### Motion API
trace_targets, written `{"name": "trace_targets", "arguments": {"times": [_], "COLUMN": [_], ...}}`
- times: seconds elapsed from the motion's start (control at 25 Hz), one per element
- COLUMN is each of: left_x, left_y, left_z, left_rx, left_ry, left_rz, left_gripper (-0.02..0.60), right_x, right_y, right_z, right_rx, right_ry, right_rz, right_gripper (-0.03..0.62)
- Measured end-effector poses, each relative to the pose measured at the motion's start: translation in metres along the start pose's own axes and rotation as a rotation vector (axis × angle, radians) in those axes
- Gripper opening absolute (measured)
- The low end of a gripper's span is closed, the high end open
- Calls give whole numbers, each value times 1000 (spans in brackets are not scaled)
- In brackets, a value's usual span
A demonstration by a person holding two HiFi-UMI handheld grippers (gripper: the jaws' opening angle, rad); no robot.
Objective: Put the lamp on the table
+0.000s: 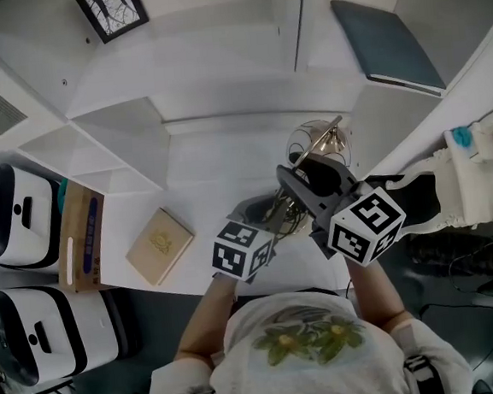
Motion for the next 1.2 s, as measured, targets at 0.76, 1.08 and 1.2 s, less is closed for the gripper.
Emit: {"name": "trace_targets", "arguments": {"times": [0.76,1.08,1.2], "left_x": [-16,-21,-23], "left_y": [-9,-12,-13], "left_z": [-22,-26,-27], "left_rx": [-29,-30,-29], "left_ry": [-12,-10,-2], "left_rz": [9,8,7], "left_gripper": [72,72,72], "right_x": [22,26,28], "right_y": [-15,-20,-22], "right_z": [-12,-14,-15], "right_rx": [-22,-27,-28], "right_ry": [-28,-33,-34], "right_rz": [-13,-17,-20], "right_gripper": [138,138,138]}}
Point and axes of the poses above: the fingertips, and each gripper's own axes: z backward along the fingers, x to its right, y out of its top, the point moved 1 cm from there along z, backward along the fingers, and after that the axes turned 9 degrees about x, right-handed, at the moved point
